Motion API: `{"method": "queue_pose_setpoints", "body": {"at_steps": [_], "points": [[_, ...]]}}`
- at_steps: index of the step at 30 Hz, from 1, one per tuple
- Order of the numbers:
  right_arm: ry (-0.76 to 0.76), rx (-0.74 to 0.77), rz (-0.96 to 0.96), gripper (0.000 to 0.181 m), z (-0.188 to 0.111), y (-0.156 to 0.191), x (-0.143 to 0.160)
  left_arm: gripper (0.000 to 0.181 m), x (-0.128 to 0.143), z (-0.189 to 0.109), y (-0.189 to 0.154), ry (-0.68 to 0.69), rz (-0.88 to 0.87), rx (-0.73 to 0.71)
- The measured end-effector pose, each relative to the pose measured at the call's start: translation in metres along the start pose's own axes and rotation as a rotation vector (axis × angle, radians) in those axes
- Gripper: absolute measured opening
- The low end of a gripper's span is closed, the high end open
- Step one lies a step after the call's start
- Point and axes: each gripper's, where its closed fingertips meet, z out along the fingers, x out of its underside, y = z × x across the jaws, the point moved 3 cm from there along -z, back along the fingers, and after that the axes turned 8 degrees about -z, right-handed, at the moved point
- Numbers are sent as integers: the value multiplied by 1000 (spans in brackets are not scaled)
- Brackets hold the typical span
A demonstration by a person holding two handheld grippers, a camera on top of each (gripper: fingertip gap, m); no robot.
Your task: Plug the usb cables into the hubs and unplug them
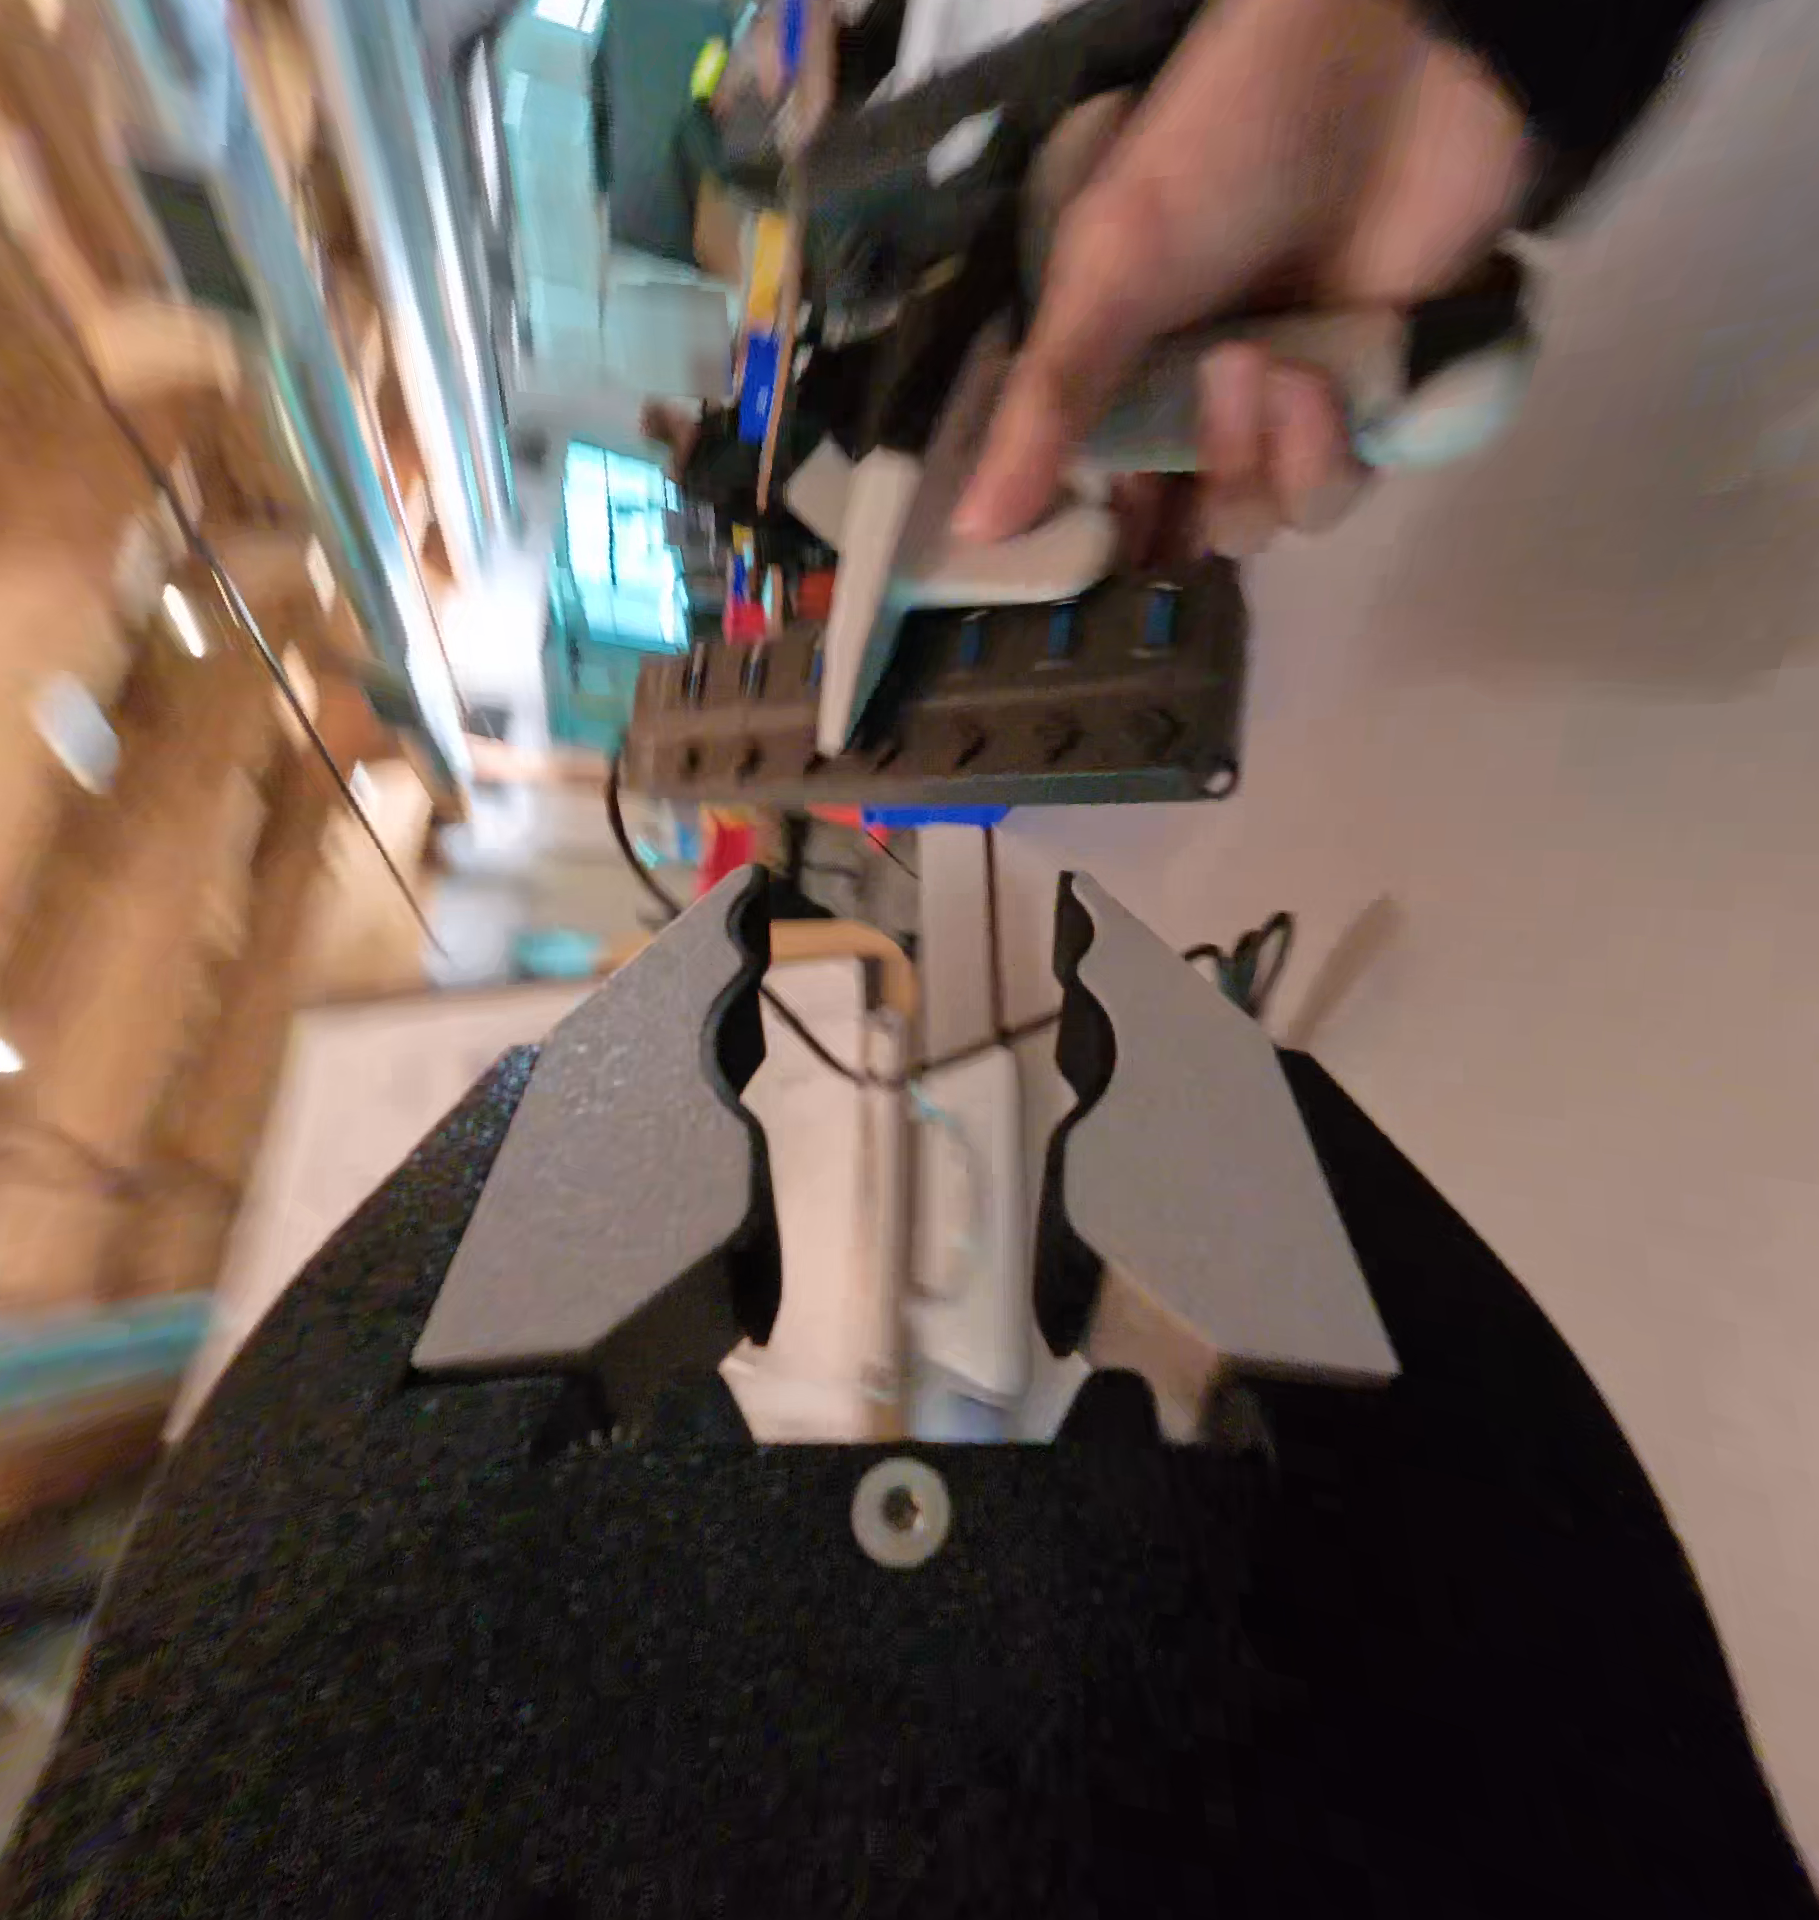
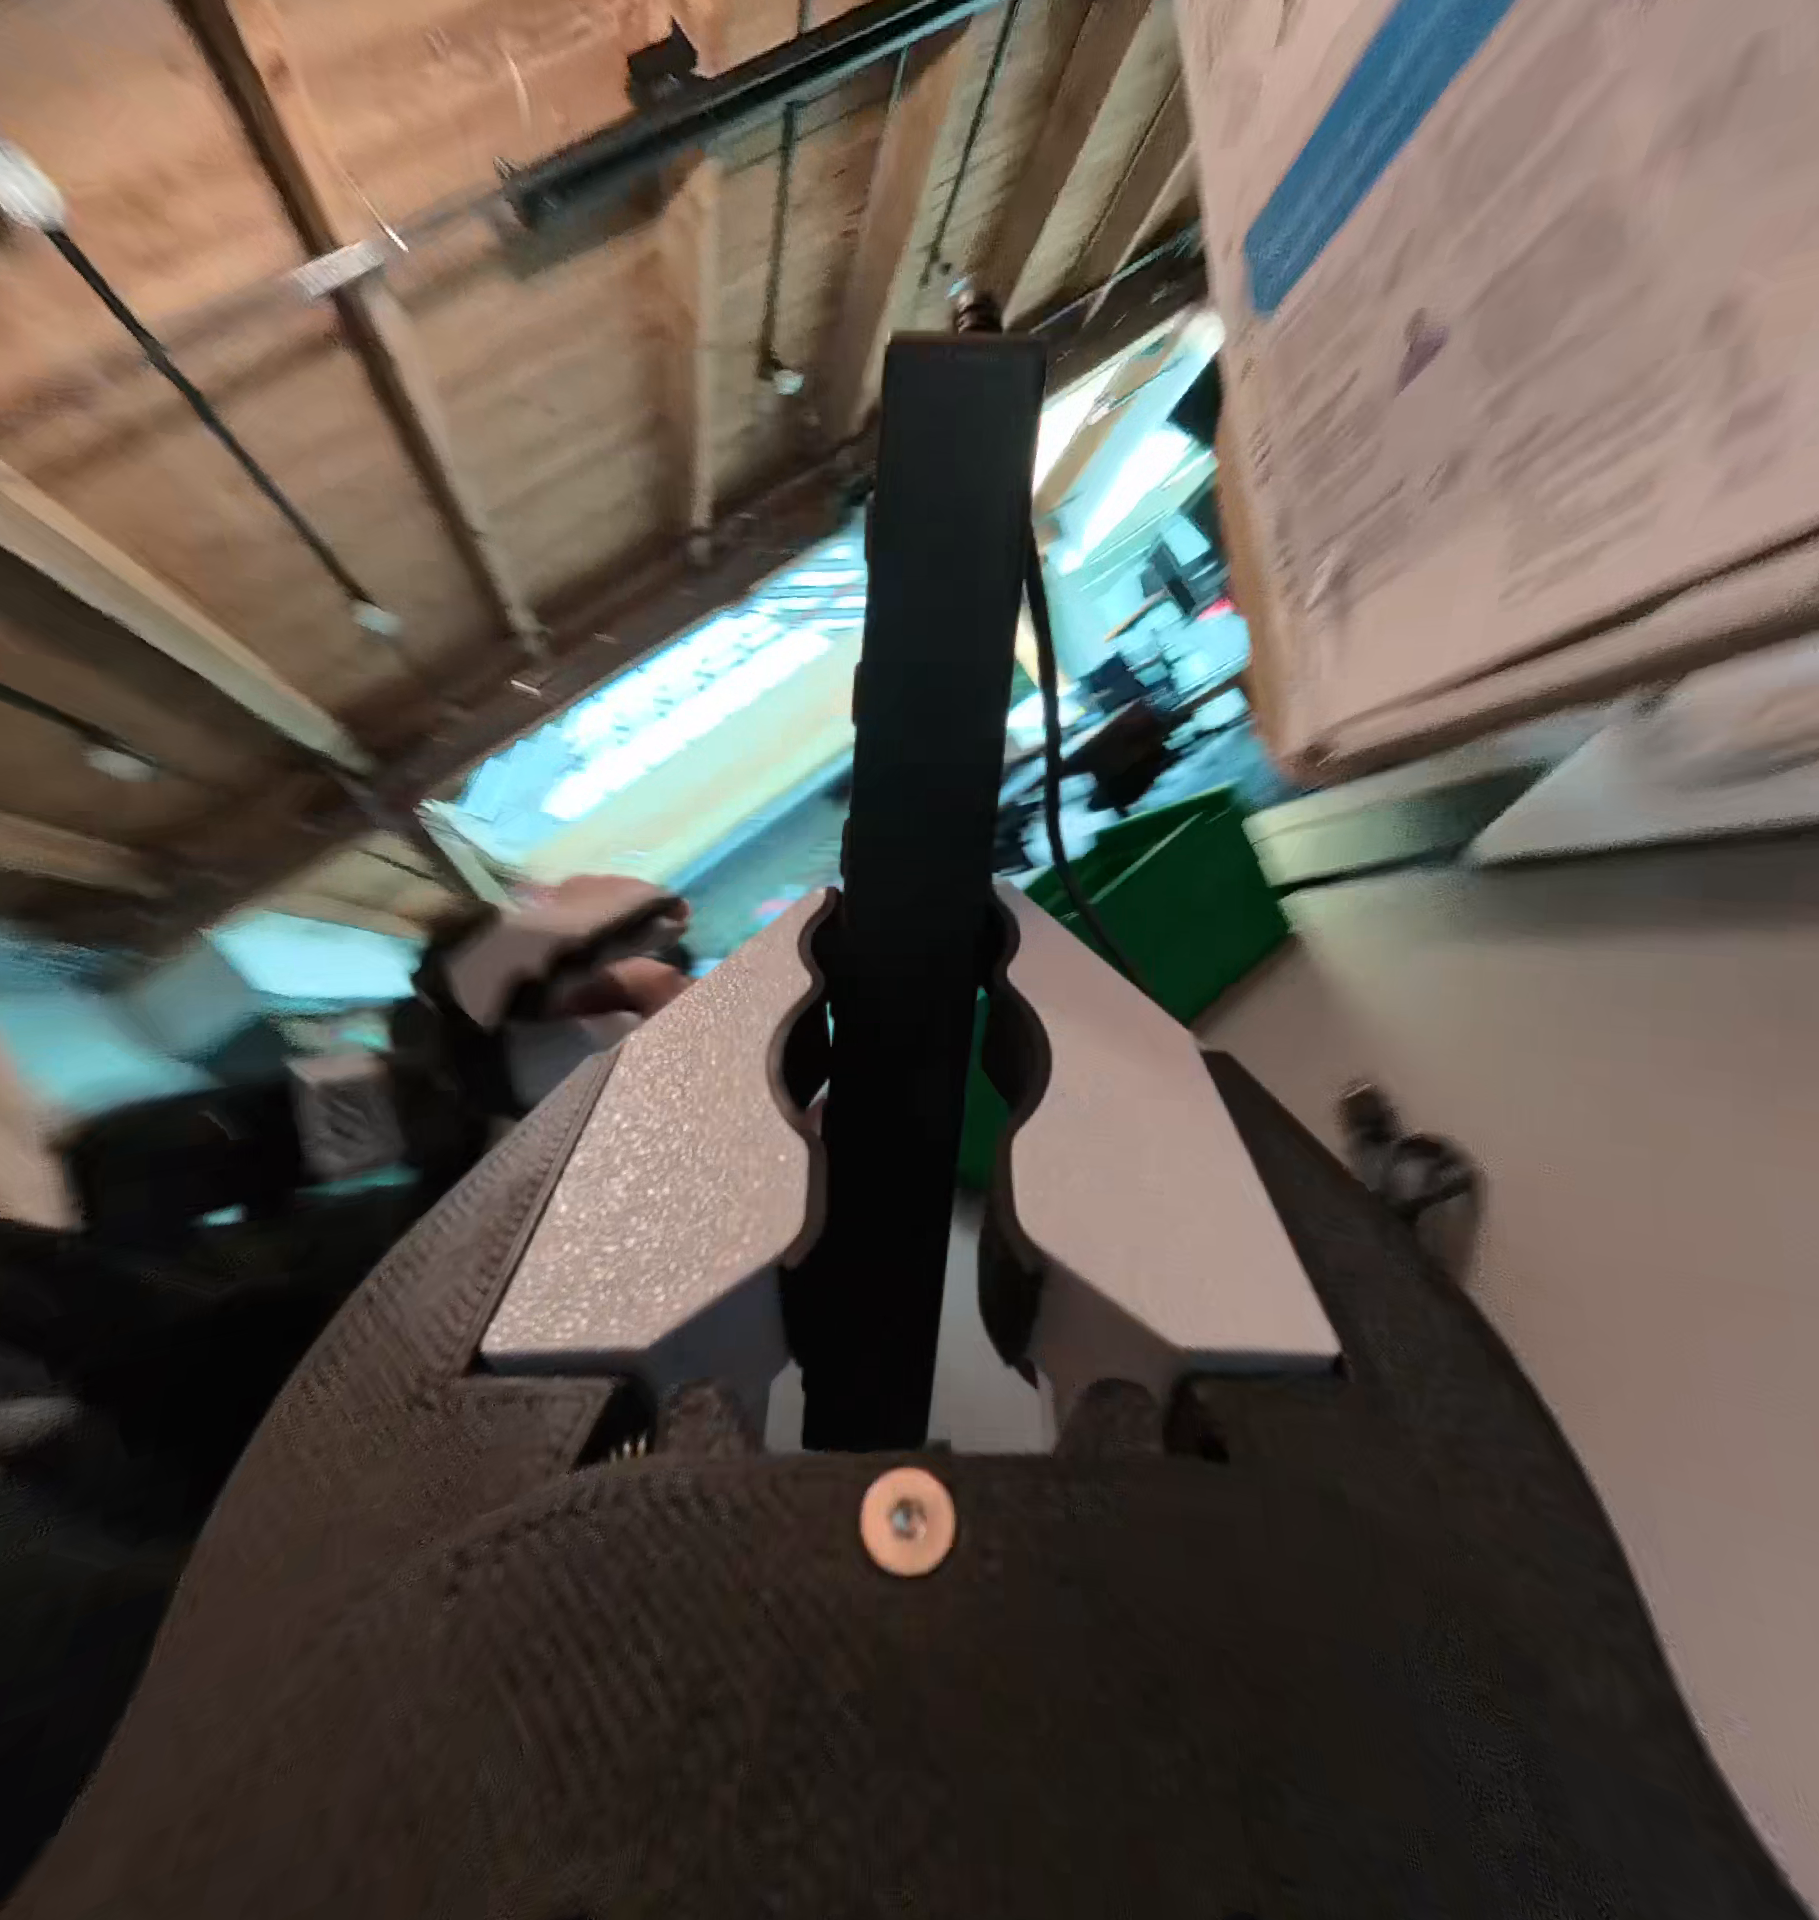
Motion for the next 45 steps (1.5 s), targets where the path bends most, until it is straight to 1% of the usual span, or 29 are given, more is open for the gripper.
{"method": "queue_pose_setpoints", "body": {"at_steps": [2, 3, 4, 5, 6, 8, 9, 11, 13, 14, 16, 18, 19, 21, 22, 23, 24, 26, 27, 28, 29, 30, 33, 38, 40, 45], "points": [[26, 94, -259, 24, 3, 4, -2, 63, 8, 0, 18, 60, -398, -10], [53, 135, -379, 24, 6, 6, -1, 64, 11, 0, 26, 87, -603, -10], [80, 162, -492, 24, 10, 10, 2, 70, 13, 2, 31, 113, -798, 7], [101, 180, -594, 24, 14, 15, 5, 80, 10, 4, 34, 121, -967, 49], [116, 199, -684, 24, 17, 19, 9, 86, 6, 5, 38, 107, -1108, 88], [156, 217, -853, 24, 23, 27, 18, 91, -1, 10, 51, 35, -1299, 130], [189, 237, -936, 24, 25, 29, 23, 89, -1, 12, 57, 14, -1369, 132], [247, 271, -1095, 25, 26, 32, 33, 89, 10, 19, 60, 63, -1452, 144], [306, 293, -1207, 25, 25, 33, 42, 81, 11, 24, 50, 113, -1500, 245], [337, 309, -1244, 25, 25, 33, 46, 78, 9, 26, 45, 123, -1509, 285], [355, 350, -1281, 25, 22, 30, 48, 70, 15, 29, 39, 149, -1468, 283], [364, 340, -1288, 26, 21, 31, 50, 63, 16, 29, 35, 137, -1430, 319], [358, 327, -1258, 27, 21, 33, 51, 59, 15, 29, 35, 101, -1416, 333], [352, 254, -1135, 38, 22, 36, 54, 59, 10, 26, 36, 22, -1348, 365], [360, 214, -1031, 44, 23, 37, 56, 59, 5, 24, 37, -13, -1289, 390], [368, 180, -918, 57, 24, 36, 58, 59, 0, 22, 38, -47, -1217, 412], [380, 135, -807, 76, 25, 36, 60, 59, -4, 19, 37, -66, -1143, 433], [466, 7, -590, 103, 27, 39, 73, 59, -11, 14, 34, -85, -1001, 495], [507, -65, -521, 106, 26, 42, 79, 59, -15, 12, 32, -103, -950, 526], [512, -115, -498, 101, 27, 45, 81, 59, -19, 11, 30, -114, -914, 550], [508, -136, -504, 100, 29, 47, 83, 58, -21, 11, 27, -119, -884, 573], [515, -153, -514, 101, 30, 49, 84, 59, -23, 11, 24, -122, -860, 586], [505, -179, -546, 95, 39, 50, 87, 58, -29, 12, 20, -160, -818, 599], [461, -228, -526, 76, 50, 48, 92, 58, -30, 16, 19, -218, -848, 597], [471, -253, -540, 71, 53, 47, 95, 58, -28, 19, 19, -225, -848, 595], [523, -329, -614, 66, 63, 40, 98, 58, -23, 27, 20, -235, -844, 613]]}}
